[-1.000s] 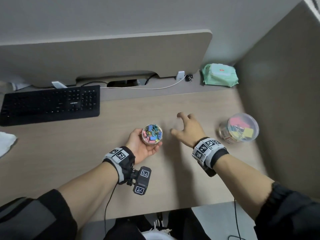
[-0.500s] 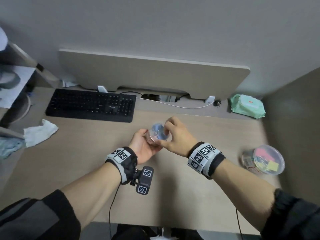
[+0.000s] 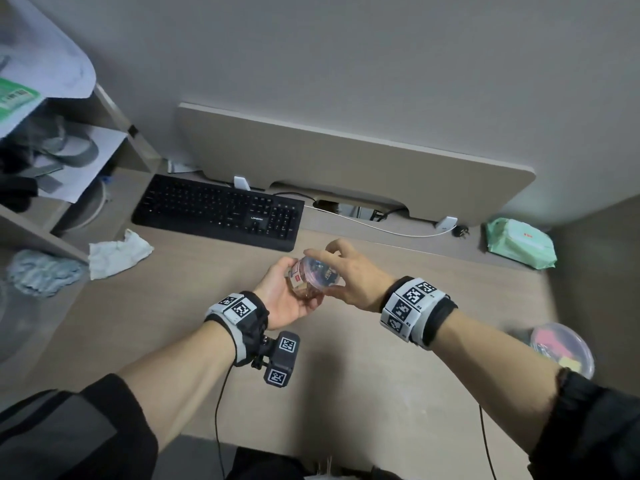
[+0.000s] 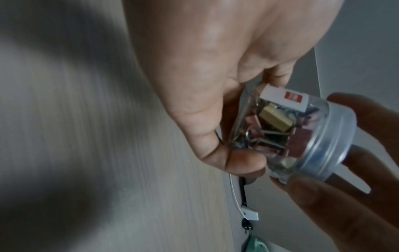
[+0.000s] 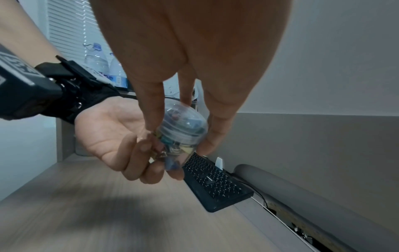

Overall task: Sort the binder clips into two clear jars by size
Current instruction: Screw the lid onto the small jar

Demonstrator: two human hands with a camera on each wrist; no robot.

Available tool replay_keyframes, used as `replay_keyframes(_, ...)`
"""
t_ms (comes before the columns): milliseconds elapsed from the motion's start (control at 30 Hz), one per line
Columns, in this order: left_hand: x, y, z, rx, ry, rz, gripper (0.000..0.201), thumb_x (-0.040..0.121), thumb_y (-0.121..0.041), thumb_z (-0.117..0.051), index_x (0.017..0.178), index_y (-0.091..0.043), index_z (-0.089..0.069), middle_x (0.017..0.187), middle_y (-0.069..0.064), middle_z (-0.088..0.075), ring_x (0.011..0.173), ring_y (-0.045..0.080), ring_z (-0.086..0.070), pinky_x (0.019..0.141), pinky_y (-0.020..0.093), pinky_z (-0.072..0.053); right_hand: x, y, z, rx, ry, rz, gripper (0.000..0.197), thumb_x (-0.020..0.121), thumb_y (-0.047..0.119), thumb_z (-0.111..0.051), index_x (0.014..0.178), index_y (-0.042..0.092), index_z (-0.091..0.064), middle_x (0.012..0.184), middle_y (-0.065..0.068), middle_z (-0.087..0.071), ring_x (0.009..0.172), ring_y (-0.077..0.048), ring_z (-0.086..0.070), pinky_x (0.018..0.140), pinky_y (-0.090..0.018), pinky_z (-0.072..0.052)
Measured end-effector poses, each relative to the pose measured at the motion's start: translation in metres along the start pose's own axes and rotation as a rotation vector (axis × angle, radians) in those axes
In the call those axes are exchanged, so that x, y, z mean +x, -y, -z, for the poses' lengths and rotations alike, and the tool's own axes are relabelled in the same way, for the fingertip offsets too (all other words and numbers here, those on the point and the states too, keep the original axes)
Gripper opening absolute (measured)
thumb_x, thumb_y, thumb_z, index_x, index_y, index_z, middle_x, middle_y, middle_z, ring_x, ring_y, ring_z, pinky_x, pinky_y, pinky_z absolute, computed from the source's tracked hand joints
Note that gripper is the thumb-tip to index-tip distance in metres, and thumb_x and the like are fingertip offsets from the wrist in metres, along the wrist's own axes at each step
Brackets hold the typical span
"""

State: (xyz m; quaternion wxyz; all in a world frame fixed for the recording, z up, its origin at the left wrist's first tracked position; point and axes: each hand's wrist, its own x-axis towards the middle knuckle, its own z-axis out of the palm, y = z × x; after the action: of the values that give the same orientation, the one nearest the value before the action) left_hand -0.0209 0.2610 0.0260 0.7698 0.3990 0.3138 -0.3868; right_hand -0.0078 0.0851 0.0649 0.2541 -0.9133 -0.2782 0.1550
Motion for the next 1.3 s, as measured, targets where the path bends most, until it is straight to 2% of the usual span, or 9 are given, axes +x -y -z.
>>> replay_keyframes(167, -0.002, -0.005, 0.005, 0.171, 0.010, 0.073, 0.061, 0.093, -0.065, -0.040, 0.098, -0.010, -0.065, 0.078, 0.007, -0.061, 0.056, 0.012, -0.045, 0.046, 0.021, -0.032, 0.004, 0.003, 0.004, -0.055, 0.046, 0.054, 0.070, 0.081, 0.009, -0.069, 0.142, 0.022, -0.038, 0.127, -0.012, -0.037, 0.092, -0.033, -0.060, 0.081, -0.041, -0.055)
replay_keyframes(267, -0.001, -0.007, 0.005, 0.187, 0.019, 0.069, 0.061, 0.090, -0.070, -0.045, 0.097, -0.012, -0.064, 0.075, 0.006, -0.059, 0.051, 0.010, -0.038, 0.042, 0.020, -0.027, 0.001, 0.004, 0.011, -0.072, 0.045, 0.049, 0.070, 0.082, 0.012, -0.071, 0.142, 0.023, -0.038, 0.129, -0.010, -0.038, 0.089, -0.024, -0.059, 0.075, -0.029, -0.050)
replay_keyframes(433, -0.001, -0.002, -0.004, 0.193, 0.021, -0.030, 0.057, 0.094, -0.066, -0.047, 0.106, -0.014, -0.067, 0.076, 0.004, -0.061, 0.056, 0.011, -0.045, 0.048, 0.021, -0.035, -0.006, -0.002, 0.020, 0.140, 0.017, -0.133, 0.072, 0.074, 0.031, -0.082, 0.134, 0.030, -0.042, 0.117, -0.006, -0.051, 0.096, -0.021, -0.059, 0.081, -0.028, -0.052)
replay_keyframes(600, 0.003, 0.003, -0.011, 0.165, 0.051, -0.108, 0.049, 0.096, -0.058, -0.053, 0.110, -0.014, -0.068, 0.080, 0.005, -0.062, 0.065, 0.015, -0.052, 0.054, 0.024, -0.044, -0.014, -0.004, 0.028, 0.292, -0.014, -0.338, 0.062, 0.071, 0.047, -0.081, 0.119, 0.024, -0.048, 0.090, -0.004, -0.071, 0.071, -0.020, -0.070, 0.066, -0.028, -0.055)
replay_keyframes(767, 0.001, 0.004, -0.027, 0.066, 0.128, -0.168, 0.044, 0.098, -0.044, -0.058, 0.128, -0.014, -0.065, 0.101, 0.011, -0.065, 0.078, 0.020, -0.062, 0.070, 0.027, -0.053, -0.018, -0.001, 0.031, 0.729, -0.099, -0.623, 0.051, 0.083, 0.050, -0.066, 0.101, 0.006, -0.049, 0.067, -0.024, -0.070, 0.058, -0.039, -0.070, 0.058, -0.047, -0.060)
replay_keyframes(867, 0.000, 0.006, -0.034, 0.043, 0.156, -0.172, 0.039, 0.099, -0.036, -0.058, 0.129, -0.011, -0.062, 0.106, 0.014, -0.066, 0.089, 0.024, -0.066, 0.080, 0.032, -0.057, -0.024, 0.002, 0.035, 0.789, -0.100, -0.682, 0.054, 0.088, 0.052, -0.058, 0.088, -0.002, -0.052, 0.070, -0.035, -0.066, 0.058, -0.044, -0.068, 0.054, -0.042, -0.059)
replay_keyframes(1067, 0.003, 0.011, -0.039, 0.029, 0.176, -0.193, 0.046, 0.098, -0.020, -0.059, 0.139, -0.001, -0.053, 0.130, 0.023, -0.058, 0.117, 0.033, -0.059, 0.104, 0.043, -0.052, -0.031, -0.006, 0.034, 0.889, 0.011, -0.853, 0.089, 0.085, 0.074, -0.041, 0.103, -0.011, -0.059, 0.066, -0.027, -0.067, 0.051, -0.034, -0.065, 0.048, -0.031, -0.053)
replay_keyframes(1167, 0.001, 0.014, -0.042, 0.030, 0.193, -0.161, 0.052, 0.097, -0.025, -0.061, 0.142, -0.002, -0.051, 0.130, 0.023, -0.059, 0.119, 0.033, -0.060, 0.102, 0.043, -0.054, -0.034, -0.007, 0.038, 0.761, 0.092, -0.870, 0.101, 0.079, 0.086, -0.028, 0.101, -0.007, -0.061, 0.072, -0.025, -0.070, 0.056, -0.036, -0.068, 0.054, -0.036, -0.057)
replay_keyframes(1300, 0.000, 0.017, -0.045, 0.035, 0.191, -0.119, 0.046, 0.099, -0.034, -0.057, 0.132, -0.003, -0.059, 0.121, 0.022, -0.063, 0.108, 0.031, -0.064, 0.084, 0.036, -0.060, -0.037, -0.009, 0.042, 0.591, 0.099, -0.866, 0.104, 0.076, 0.089, -0.020, 0.115, -0.001, -0.057, 0.095, -0.020, -0.070, 0.063, -0.037, -0.072, 0.062, -0.043, -0.061)
